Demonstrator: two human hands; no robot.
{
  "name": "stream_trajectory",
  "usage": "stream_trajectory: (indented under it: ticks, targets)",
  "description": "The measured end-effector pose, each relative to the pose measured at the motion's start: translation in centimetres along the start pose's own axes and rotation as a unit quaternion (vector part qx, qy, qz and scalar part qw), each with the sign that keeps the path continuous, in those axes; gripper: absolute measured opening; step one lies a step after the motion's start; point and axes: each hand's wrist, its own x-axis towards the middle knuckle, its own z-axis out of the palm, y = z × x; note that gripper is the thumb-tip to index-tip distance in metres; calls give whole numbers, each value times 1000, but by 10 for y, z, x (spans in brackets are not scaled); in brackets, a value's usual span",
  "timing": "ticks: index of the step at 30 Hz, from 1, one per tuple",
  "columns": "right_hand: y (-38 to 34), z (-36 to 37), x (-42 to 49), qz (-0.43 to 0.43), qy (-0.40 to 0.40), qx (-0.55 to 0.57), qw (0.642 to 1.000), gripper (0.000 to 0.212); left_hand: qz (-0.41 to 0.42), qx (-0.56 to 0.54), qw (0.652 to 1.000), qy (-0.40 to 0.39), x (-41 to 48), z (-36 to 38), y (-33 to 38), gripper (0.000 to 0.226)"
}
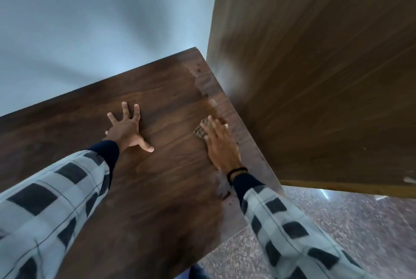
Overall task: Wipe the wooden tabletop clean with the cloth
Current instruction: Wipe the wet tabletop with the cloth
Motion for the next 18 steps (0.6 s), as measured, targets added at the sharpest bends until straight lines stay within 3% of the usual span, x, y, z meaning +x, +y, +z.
stream_trajectory:
  ticks: [2,4,8,11,15,18]
  targets:
    - [-8,-1,7,75,20,12,997,47,-1,2,1000,2,0,2,-3,161]
    - [-26,10,-12,87,38,10,995,48,-1,2,1000,3,2,3,-5,162]
    - [-49,37,-86,-8,10,14,1000,49,1,1,1000,1,2,2,-5,162]
    - [-48,43,-110,-32,-18,3,999,50,-1,2,1000,13,-5,4,-1,158]
    - [-19,27,-90,-109,-42,-27,993,57,80,32,995,46,-18,15,23,150]
    - [-2,7,-61,-8,-6,-14,1000,53,110,19,994,3,-28,32,47,146]
